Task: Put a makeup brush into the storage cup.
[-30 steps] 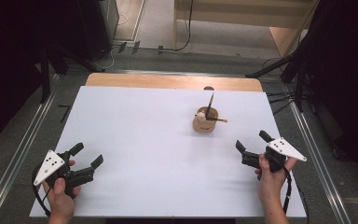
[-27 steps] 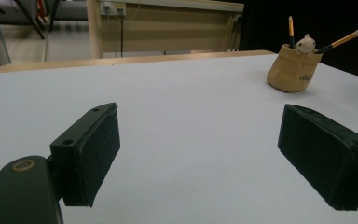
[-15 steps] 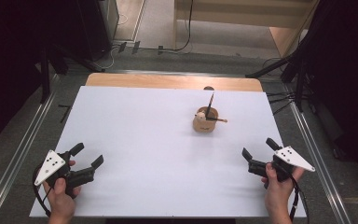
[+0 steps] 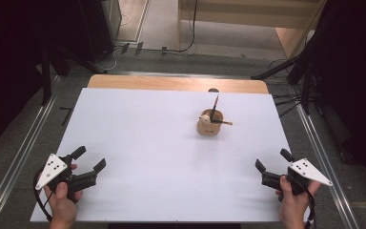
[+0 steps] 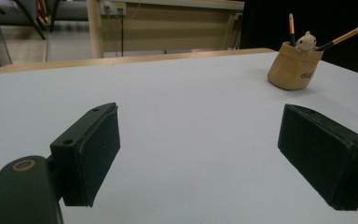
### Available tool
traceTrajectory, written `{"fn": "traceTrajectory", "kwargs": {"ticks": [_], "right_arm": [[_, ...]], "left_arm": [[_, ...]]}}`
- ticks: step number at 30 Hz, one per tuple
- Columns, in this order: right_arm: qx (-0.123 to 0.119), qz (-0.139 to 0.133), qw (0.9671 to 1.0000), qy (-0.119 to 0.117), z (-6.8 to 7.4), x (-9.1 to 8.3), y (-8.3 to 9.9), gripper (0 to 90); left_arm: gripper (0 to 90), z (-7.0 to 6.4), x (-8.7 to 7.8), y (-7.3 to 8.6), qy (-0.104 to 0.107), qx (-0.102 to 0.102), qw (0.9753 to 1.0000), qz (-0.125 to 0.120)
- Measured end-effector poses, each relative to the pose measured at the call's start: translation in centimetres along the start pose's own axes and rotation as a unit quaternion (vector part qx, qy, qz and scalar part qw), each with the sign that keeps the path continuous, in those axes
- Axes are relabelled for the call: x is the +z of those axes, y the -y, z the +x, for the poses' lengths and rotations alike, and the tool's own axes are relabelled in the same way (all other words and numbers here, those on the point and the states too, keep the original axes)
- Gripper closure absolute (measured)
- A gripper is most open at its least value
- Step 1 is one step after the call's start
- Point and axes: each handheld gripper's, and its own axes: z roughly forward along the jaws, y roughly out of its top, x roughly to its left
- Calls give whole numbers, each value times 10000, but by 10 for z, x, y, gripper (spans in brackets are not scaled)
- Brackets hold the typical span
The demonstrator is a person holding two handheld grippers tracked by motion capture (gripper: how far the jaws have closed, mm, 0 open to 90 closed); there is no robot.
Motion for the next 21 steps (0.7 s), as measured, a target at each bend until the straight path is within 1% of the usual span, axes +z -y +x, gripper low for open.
{"fn": "traceTrajectory", "kwargs": {"ticks": [4, 9, 15, 17, 21], "right_arm": [[-60, 58, 10000, -17, 2, -6, 4, 0], [-42, 119, 9999, -18, 3, -11, 9, 0], [-42, 153, 9999, 48, -2, -16, 12, 0], [-5, 168, 9998, 66, -4, -16, 13, 0], [22, 199, 9998, 93, -7, -15, 14, 0]], "left_arm": [[129, 0, 1, 0, -1, 16, 10000, 14], [129, 0, 1, 0, 1, 15, 10000, 12], [129, -1, 1, 0, 4, 10, 10000, 17], [129, -1, 1, 1, 3, 0, 10000, 11], [129, -1, 1, 1, 1, 4, 10000, 18]]}}
